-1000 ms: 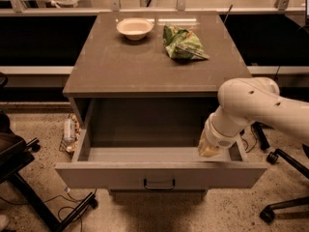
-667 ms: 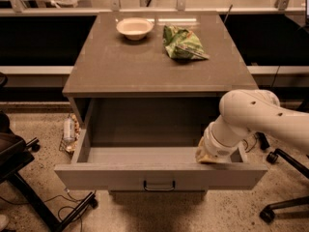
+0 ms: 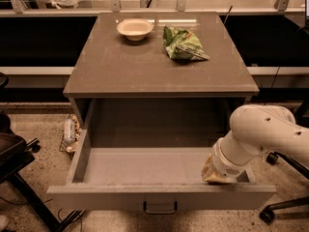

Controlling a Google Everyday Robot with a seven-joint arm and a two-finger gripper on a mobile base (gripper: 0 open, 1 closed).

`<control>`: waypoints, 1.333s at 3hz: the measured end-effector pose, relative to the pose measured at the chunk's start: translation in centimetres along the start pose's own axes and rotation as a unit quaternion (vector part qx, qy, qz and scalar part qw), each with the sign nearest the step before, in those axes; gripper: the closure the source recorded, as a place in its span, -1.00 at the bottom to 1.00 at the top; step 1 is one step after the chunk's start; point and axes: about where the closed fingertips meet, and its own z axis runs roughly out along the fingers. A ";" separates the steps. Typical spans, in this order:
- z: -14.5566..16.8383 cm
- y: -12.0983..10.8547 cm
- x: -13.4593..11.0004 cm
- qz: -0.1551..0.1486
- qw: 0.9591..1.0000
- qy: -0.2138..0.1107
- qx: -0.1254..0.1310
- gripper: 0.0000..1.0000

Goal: Open top drawer

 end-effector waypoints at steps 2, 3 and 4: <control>-0.2 0.0 0.0 0.000 1.000 0.001 0.000 0.05; -0.2 0.0 -0.1 -0.001 1.000 0.001 0.000 -0.40; -0.2 0.1 -0.1 -0.001 1.000 0.002 0.001 -0.88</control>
Offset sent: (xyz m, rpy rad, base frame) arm 0.0007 -0.0001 0.0011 0.0000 0.0000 0.0000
